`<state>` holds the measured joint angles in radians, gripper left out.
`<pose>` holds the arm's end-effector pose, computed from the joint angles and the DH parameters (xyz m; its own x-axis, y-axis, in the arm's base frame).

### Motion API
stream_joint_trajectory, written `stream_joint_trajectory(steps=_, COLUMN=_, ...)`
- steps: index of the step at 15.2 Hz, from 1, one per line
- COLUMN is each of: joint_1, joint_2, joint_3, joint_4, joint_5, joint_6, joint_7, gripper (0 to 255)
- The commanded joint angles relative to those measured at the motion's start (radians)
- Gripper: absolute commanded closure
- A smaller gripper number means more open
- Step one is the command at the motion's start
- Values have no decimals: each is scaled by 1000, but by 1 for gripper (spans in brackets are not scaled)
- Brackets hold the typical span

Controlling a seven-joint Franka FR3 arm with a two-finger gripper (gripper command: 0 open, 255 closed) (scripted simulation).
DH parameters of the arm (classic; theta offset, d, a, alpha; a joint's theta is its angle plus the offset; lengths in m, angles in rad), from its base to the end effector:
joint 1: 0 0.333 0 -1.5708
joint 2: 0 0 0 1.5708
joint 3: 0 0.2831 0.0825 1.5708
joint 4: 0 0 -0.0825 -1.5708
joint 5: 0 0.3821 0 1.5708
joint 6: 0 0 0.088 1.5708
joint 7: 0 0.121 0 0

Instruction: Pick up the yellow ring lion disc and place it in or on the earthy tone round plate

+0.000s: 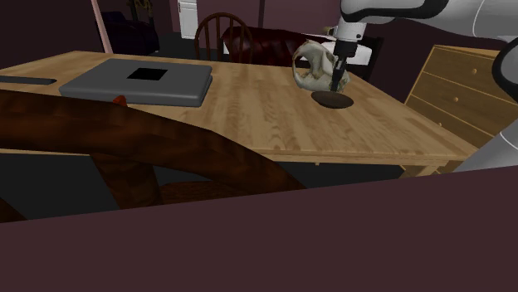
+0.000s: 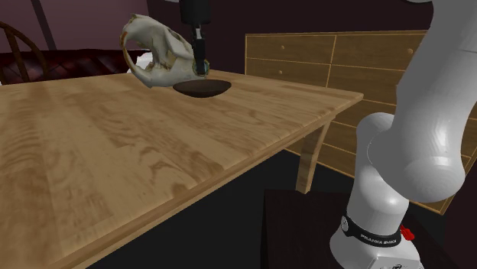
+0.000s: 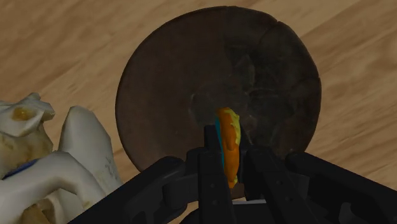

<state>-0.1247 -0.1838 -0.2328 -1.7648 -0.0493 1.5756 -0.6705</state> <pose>0.4642 -0.1889 0.5808 0.9499 0.3122 -0.0124 0.3122 -0.9500 -0.0008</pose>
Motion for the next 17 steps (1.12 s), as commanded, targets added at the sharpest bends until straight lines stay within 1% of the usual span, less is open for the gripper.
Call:
stream_joint_trajectory(steps=1, joint_1=0, joint_2=-5, joint_3=0, joint_4=-33, joint_5=-1, joint_6=28, joint_7=1, gripper=255)
stream_joint_trajectory(steps=3, joint_1=-1, joint_2=-11, joint_3=0, joint_4=-66, joint_5=-3, joint_6=55, joint_7=3, gripper=255)
stream_joint_trajectory(steps=10, joint_1=-1, joint_2=-11, joint_3=0, joint_4=-66, joint_5=-3, joint_6=55, joint_7=3, gripper=255)
stream_joint_trajectory(steps=11, joint_1=-1, joint_2=-11, joint_3=0, joint_4=-65, joint_5=-3, joint_6=55, joint_7=3, gripper=0)
stream_joint_trajectory(steps=16, joint_1=-1, joint_2=-11, joint_3=0, joint_4=-66, joint_5=-3, joint_6=55, joint_7=3, gripper=0)
stream_joint_trajectory(steps=17, joint_1=0, joint_2=-4, joint_3=0, joint_4=-24, joint_5=-1, joint_6=21, joint_7=1, gripper=0)
